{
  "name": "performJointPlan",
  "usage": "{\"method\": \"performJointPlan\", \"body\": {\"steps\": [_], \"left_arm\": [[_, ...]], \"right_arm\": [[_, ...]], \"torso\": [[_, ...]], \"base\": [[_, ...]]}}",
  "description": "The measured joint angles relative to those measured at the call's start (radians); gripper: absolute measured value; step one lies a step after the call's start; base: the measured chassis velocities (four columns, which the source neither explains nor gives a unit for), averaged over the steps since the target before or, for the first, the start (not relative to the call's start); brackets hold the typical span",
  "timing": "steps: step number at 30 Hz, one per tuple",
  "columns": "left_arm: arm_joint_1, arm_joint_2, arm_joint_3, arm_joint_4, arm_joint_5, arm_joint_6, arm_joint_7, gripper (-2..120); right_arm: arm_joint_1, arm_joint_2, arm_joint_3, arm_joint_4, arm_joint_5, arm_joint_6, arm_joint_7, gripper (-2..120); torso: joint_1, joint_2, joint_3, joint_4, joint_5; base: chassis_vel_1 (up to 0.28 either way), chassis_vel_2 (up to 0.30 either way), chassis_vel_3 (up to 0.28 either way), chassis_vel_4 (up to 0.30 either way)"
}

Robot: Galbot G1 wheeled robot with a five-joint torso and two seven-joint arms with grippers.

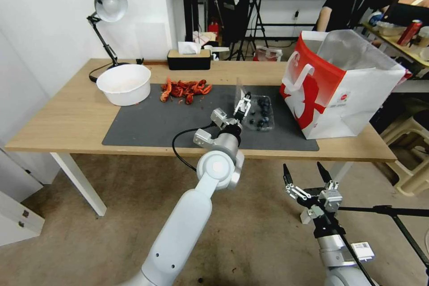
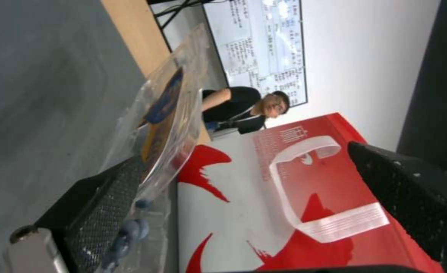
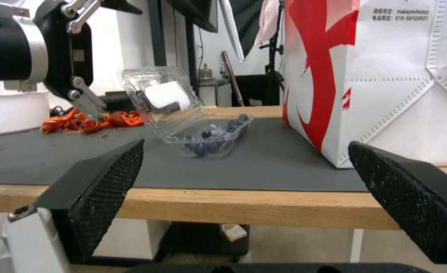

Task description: Close the takeout container lid, then place the container into the takeout bag.

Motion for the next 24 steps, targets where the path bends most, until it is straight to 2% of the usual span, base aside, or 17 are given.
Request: {"method": "performJointPlan", "body": {"steps": [9, 14, 17, 19, 24], "left_arm": [[-0.015, 0.017, -0.002, 0.006, -0.024, 0.026, 0.055, 100], [-0.019, 0.029, -0.003, 0.013, -0.027, 0.074, 0.087, 100], [-0.021, 0.04, -0.004, 0.019, -0.028, 0.101, 0.117, 100], [-0.028, 0.059, -0.004, 0.029, -0.029, 0.132, 0.165, 100], [-0.051, 0.097, 0.005, 0.052, -0.029, 0.172, 0.214, 100]], "right_arm": [[0.002, 0.005, -0.001, -0.005, -0.003, 0.002, 0.001, 100], [0.003, 0.007, -0.003, -0.008, -0.006, 0.004, 0.001, 100], [0.003, 0.007, -0.003, -0.011, -0.007, 0.005, 0.002, 100], [0.003, 0.007, -0.002, -0.012, -0.007, 0.006, 0.003, 100], [0.004, 0.006, -0.002, -0.014, -0.007, 0.007, 0.005, 100]], "torso": [[0.0, 0.0, 0.0, 0.0, 0.0], [0.0, 0.0, 0.0, 0.0, 0.0], [0.0, 0.0, 0.0, -0.0001, 0.0], [0.0, 0.0, 0.0, 0.0, 0.0], [0.0, 0.0, 0.0, 0.0, -0.0001]], "base": [[0.0, 0.0, 0.0, 0.0], [0.0, 0.0, 0.0, 0.0], [0.0, 0.0, 0.0, 0.0], [0.0, 0.0, 0.0, 0.0], [0.0, 0.0, 0.0, 0.0]]}}
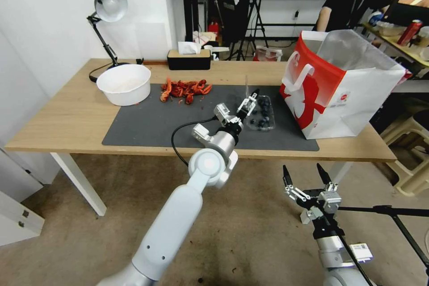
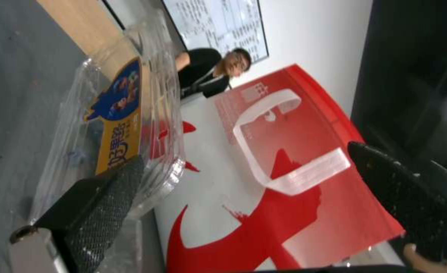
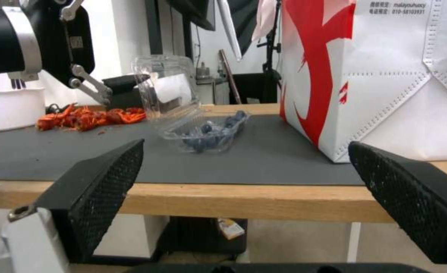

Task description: Close the takeout container lid, then place the container into the takeout bag.

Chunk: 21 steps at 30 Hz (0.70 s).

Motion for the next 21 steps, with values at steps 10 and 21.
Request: {"method": "performJointPlan", "body": {"steps": [10, 21], "left_arm": [[-0.067, 0.099, 0.036, 0.057, 0.001, 0.075, 0.14, 100], [-0.121, 0.12, 0.072, 0.103, 0.032, 0.104, 0.253, 100]], "right_arm": [[-0.003, 0.001, 0.0, -0.002, -0.002, 0.005, 0.004, 100], [-0.011, 0.002, 0.005, -0.002, -0.002, 0.014, 0.013, 100]], "torso": [[0.0, 0.0, 0.0, 0.0001, 0.0], [0.0, 0.0, 0.0, 0.0, 0.0001]], "base": [[0.0, 0.0, 0.0, 0.0], [0.0, 0.0, 0.0, 0.0]]}}
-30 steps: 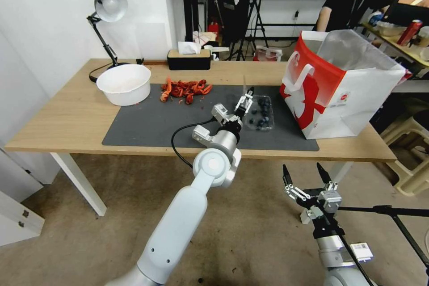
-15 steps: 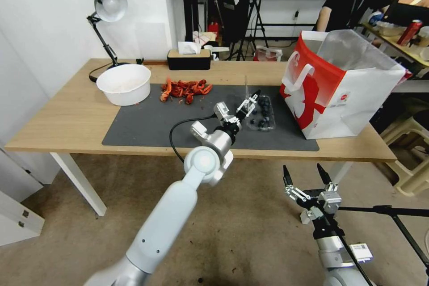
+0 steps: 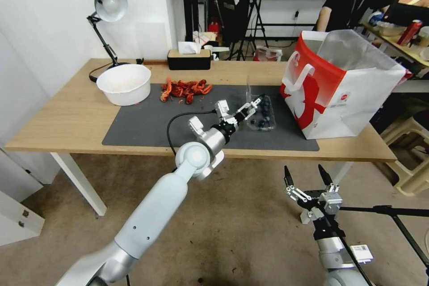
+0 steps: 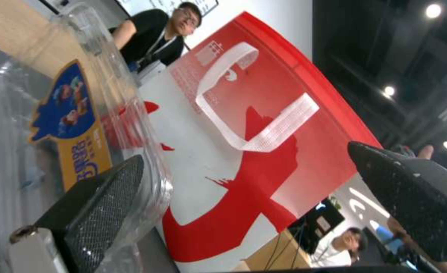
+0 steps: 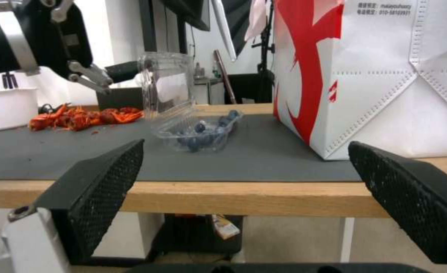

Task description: Close the takeout container lid, then place the container into the takeout bag.

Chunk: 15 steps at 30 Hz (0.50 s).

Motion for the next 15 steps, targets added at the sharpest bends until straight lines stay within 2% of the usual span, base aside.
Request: {"method": "performJointPlan", "body": {"steps": [15], "left_arm": [[-0.086, -0.022, 0.072, 0.094, 0.013, 0.012, 0.023, 100]], "right_arm": [[-0.002, 0.0, -0.003, 0.009, 0.002, 0.005, -0.002, 100]], "torso": [[0.0, 0.0, 0.0, 0.0, -0.0001]], "base": [[0.0, 0.0, 0.0, 0.0]]}}
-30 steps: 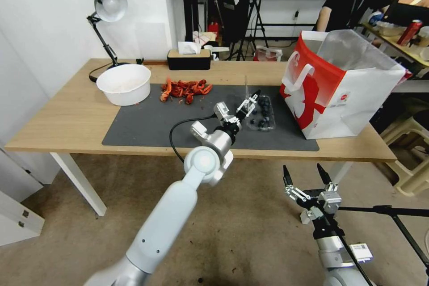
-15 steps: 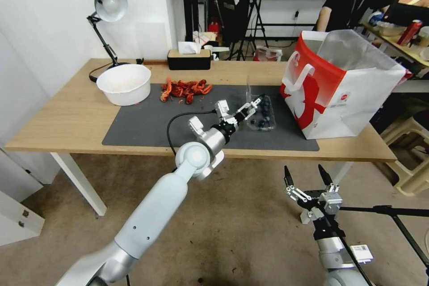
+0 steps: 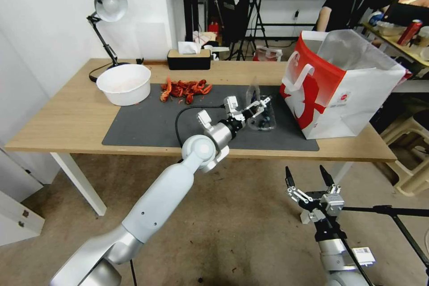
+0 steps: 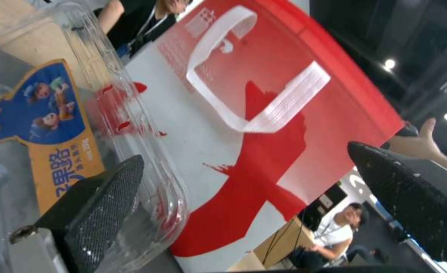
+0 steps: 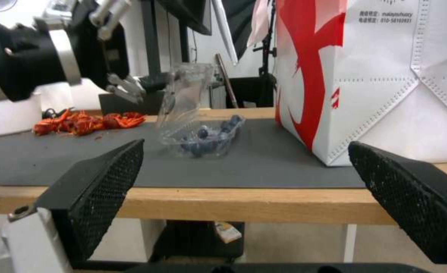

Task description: Close the takeout container lid, then place the container into the takeout bag.

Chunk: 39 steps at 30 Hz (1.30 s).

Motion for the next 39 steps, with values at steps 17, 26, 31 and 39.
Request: {"method": "performJointPlan", "body": {"steps": [17, 26, 31, 39], "left_arm": [[-0.09, -0.031, 0.076, 0.1, 0.055, 0.031, -0.08, 99], [-0.11, -0.038, 0.09, 0.124, 0.079, 0.071, -0.168, 78], [-0.118, -0.041, 0.091, 0.124, 0.089, 0.098, -0.216, 58], [-0.134, -0.039, 0.106, 0.116, 0.143, 0.142, -0.256, 29]], "right_arm": [[0.004, 0.002, -0.002, 0.008, 0.002, -0.003, -0.005, 100], [0.008, 0.003, -0.003, 0.007, 0.002, -0.004, -0.005, 100], [0.008, 0.001, -0.004, 0.007, 0.003, -0.003, -0.006, 100], [0.01, -0.005, -0.005, 0.015, 0.008, -0.007, -0.005, 100]], "torso": [[0.0, 0.0, 0.0, 0.0, 0.0001], [0.0, 0.0, 0.0, 0.0, 0.0001], [0.0, 0.0, 0.0, -0.0001, 0.0001], [0.0, 0.0, 0.0, 0.0, 0.0001]], "base": [[0.0, 0.0, 0.0, 0.0], [0.0, 0.0, 0.0, 0.0], [0.0, 0.0, 0.0, 0.0], [0.0, 0.0, 0.0, 0.0]]}}
